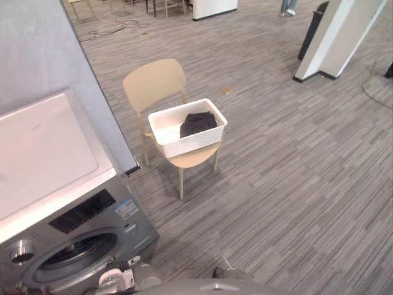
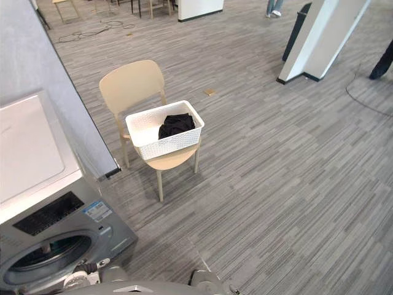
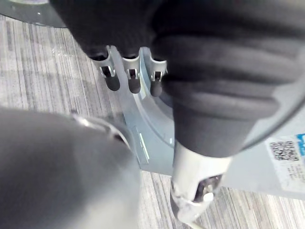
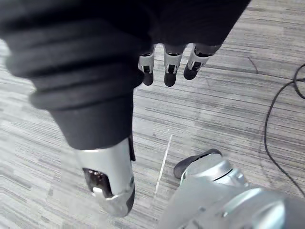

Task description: Pick up the laundry basket with both hands and put the clothes into the washing machine.

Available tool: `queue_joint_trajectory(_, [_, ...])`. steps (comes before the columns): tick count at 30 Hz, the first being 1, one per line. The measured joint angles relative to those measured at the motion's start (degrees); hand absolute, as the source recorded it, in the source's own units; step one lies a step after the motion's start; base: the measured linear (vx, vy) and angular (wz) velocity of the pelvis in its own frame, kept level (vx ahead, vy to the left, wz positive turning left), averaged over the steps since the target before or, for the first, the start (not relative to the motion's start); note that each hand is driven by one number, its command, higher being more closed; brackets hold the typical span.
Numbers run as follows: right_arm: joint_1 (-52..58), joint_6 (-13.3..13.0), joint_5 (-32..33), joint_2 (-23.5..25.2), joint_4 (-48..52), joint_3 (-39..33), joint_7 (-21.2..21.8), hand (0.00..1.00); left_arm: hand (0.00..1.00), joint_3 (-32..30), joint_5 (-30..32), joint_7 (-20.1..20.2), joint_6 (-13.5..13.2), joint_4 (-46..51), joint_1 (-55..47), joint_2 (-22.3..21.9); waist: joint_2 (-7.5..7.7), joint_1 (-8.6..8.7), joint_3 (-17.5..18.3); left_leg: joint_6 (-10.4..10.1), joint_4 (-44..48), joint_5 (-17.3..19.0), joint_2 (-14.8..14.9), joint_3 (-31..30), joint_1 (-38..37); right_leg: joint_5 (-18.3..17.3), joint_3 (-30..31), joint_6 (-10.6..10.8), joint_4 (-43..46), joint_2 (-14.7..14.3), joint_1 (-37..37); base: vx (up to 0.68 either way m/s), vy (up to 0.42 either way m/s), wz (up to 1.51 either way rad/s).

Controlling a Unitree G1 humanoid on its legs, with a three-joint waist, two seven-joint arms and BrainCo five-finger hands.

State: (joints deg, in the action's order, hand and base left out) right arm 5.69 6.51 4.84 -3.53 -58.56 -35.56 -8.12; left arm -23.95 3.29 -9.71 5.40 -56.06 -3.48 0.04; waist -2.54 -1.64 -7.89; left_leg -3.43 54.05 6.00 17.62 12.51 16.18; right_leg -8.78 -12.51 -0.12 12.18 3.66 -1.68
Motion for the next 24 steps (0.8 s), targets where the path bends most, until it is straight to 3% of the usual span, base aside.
queue_joint_trajectory(1, [-0.5,0.0,-0.1,-0.1,0.0,0.6,0.1,0.00,0.00,0.1,-0.1,0.0,0.0,0.1,-0.6,-0.1,-0.06,-0.48,0.0,-0.5,-3.6,1.7,-3.0,0.3,1.4,0.1,0.0,0.0,-1.4,0.0,0.9,0.21,0.085,-0.37])
queue_joint_trajectory(2, [-1.5,0.0,-0.1,0.9,1.1,1.1,0.1,0.00,0.00,0.3,-0.7,0.0,0.2,0.2,-2.1,-0.4,-0.20,-1.52,-0.2,0.1,-14.4,2.3,-5.9,2.9,1.5,0.5,0.0,-0.5,-2.6,0.0,2.2,0.28,0.137,-0.42])
queue_joint_trajectory(3, [-1.5,-0.1,-0.1,0.8,1.9,2.4,0.1,0.00,0.00,-0.7,-0.9,0.1,0.5,0.2,-3.0,-0.9,-0.23,-1.59,-0.2,-0.1,-21.9,2.0,-7.3,4.0,1.5,0.4,0.0,0.5,-3.3,-0.1,3.0,0.26,0.145,-0.34])
queue_joint_trajectory(4, [-1.6,-0.1,-0.2,0.9,2.2,2.8,0.1,0.00,0.00,-1.4,-0.9,0.0,0.7,0.1,-3.3,-1.3,-0.36,-1.61,-0.3,-0.5,-27.3,1.1,-8.2,4.9,1.3,0.2,-0.2,0.9,-3.6,-0.1,3.6,0.28,0.185,-0.12])
queue_joint_trajectory(5, [-1.5,-0.2,-0.1,1.1,3.0,2.5,0.1,0.00,0.00,-2.8,-0.9,0.1,0.7,-0.2,-3.8,-2.1,-0.96,-2.16,-0.4,0.1,-35.2,-3.3,-9.2,4.9,0.0,-0.7,0.2,2.3,-3.6,-0.4,4.5,0.32,0.217,-0.21])
queue_joint_trajectory(6, [-1.9,-0.1,-0.2,1.8,3.0,2.1,0.2,0.00,0.00,-4.2,-0.8,0.1,0.9,-1.5,-4.1,-2.0,-0.65,-3.03,0.0,2.2,-35.1,-3.0,-10.8,5.0,-1.3,-1.7,2.0,2.7,-4.4,0.4,5.9,0.33,0.221,-0.18])
queue_joint_trajectory(7, [-2.0,-0.1,-0.1,2.2,3.1,2.2,0.2,0.00,0.00,-4.9,-0.8,0.1,1.0,-1.8,-4.1,-2.0,0.03,-3.19,0.3,2.8,-35.0,-1.8,-11.7,5.1,-1.5,-2.1,2.6,3.0,-4.9,1.1,6.3,0.43,0.269,-0.10])
queue_joint_trajectory(8, [-1.8,-0.1,-0.3,2.8,3.4,2.2,0.4,0.00,0.00,-6.7,-0.8,0.1,1.0,-1.9,-4.1,-1.9,1.63,-3.15,0.6,4.8,-34.4,0.5,-14.1,5.4,-2.1,-3.8,3.1,4.7,-2.4,3.4,6.5,0.38,0.202,0.06])
queue_joint_trajectory(10, [-2.4,-0.1,-0.7,3.7,3.4,2.3,0.6,0.00,0.00,-8.0,-0.9,0.0,1.1,-2.0,-4.1,-1.5,2.99,-3.28,0.4,5.5,-34.6,2.6,-16.3,6.3,-4.4,-6.3,4.4,7.9,9.5,6.2,3.6,0.34,0.154,0.05])
queue_joint_trajectory(11, [-2.7,-0.1,-0.7,4.0,2.9,2.4,1.2,0.00,0.00,-7.1,-0.9,0.0,1.2,-2.7,-4.1,-1.0,3.13,-3.11,0.3,5.5,-35.4,4.0,-17.4,6.3,-7.2,-5.5,6.3,9.5,23.5,7.5,-1.0,0.36,0.138,0.10])
queue_joint_trajectory(12, [-2.6,-0.4,-0.8,4.0,3.1,3.4,1.9,0.00,0.00,-5.5,-0.9,0.0,1.2,-2.5,-4.3,-0.6,3.44,-2.98,0.5,5.2,-37.0,4.7,-18.3,6.4,-10.8,-1.2,7.7,13.7,38.3,8.3,-5.7,0.36,0.125,0.13])
queue_joint_trajectory(13, [-2.4,-0.5,-0.8,3.7,3.4,4.5,1.9,0.00,0.00,-5.0,-1.2,-0.5,1.9,-2.3,-4.4,-0.4,3.45,-2.82,0.6,5.2,-37.5,4.8,-18.4,6.5,-12.5,1.1,7.7,14.4,44.4,8.6,-7.5,0.40,0.096,0.16])
queue_joint_trajectory(14, [-2.4,-0.7,-1.5,3.2,3.6,6.3,2.0,0.00,0.00,-5.0,-2.0,-1.2,2.9,-3.1,-5.9,0.0,3.18,-2.60,0.5,5.7,-38.5,4.9,-18.7,6.4,-15.0,3.5,6.5,13.2,52.1,8.7,-10.3,0.26,0.045,0.13])
queue_joint_trajectory(16, [-3.0,-0.8,-2.7,3.5,3.8,6.8,2.4,0.00,0.00,-4.8,-2.1,-1.9,3.3,-3.0,-6.3,0.7,4.19,-2.05,0.7,5.9,-41.0,4.2,-19.2,4.1,-17.5,3.1,4.2,10.8,55.1,9.2,-14.1,0.35,-0.018,0.57])
queue_joint_trajectory(17, [-3.6,-0.8,-3.0,3.4,3.7,6.7,2.6,0.00,0.00,-3.9,-2.1,-2.0,3.3,-2.7,-6.4,0.7,4.17,-2.36,0.4,5.5,-42.0,3.7,-19.1,2.9,-18.7,1.1,3.3,8.1,52.9,9.7,-16.4,0.41,-0.075,0.73])
queue_joint_trajectory(18, [-3.6,-1.0,-2.9,3.4,3.7,6.5,2.7,0.00,0.00,-3.9,-2.1,-2.5,3.6,-2.8,-6.2,0.7,4.03,-2.26,0.3,5.2,-42.5,3.6,-18.9,2.1,-19.4,-0.1,2.6,7.3,50.7,10.5,-16.9,0.35,-0.127,0.71])
queue_joint_trajectory(20, [-3.6,-1.3,-2.7,3.1,4.2,5.7,2.6,0.00,0.00,-3.4,-2.1,-3.5,3.8,-3.0,-6.3,0.9,3.43,-1.76,0.1,3.9,-42.6,4.4,-17.8,-1.4,-21.1,-1.8,3.6,6.4,35.7,13.3,-17.1,0.26,-0.181,0.74])
queue_joint_trajectory(22, [-3.5,-1.3,-2.4,3.2,4.4,4.8,2.6,0.00,0.00,-3.2,-1.9,-3.9,3.7,-2.9,-6.3,2.1,3.15,-1.73,0.1,1.6,-41.2,6.1,-16.0,-3.8,-21.5,0.3,8.5,5.5,21.8,13.8,-16.2,0.23,-0.297,0.58])
queue_joint_trajectory(23, [-3.3,-1.2,-2.4,3.4,4.2,4.5,2.6,0.00,0.00,-2.5,-1.6,-3.5,3.3,-2.3,-6.3,2.2,3.11,-1.74,0.2,0.2,-40.5,7.0,-14.6,-5.0,-21.6,3.7,12.4,5.4,13.5,14.1,-15.0,0.23,-0.351,0.51])
queue_joint_trajectory(24, [-3.0,-1.2,-2.3,3.4,4.1,4.5,2.7,0.00,0.00,-2.7,-1.4,-3.7,3.5,-2.3,-6.1,1.9,3.03,-1.60,0.4,-0.2,-39.9,8.1,-13.8,-5.5,-21.6,5.3,14.1,5.9,10.6,14.0,-14.4,0.24,-0.416,0.43])
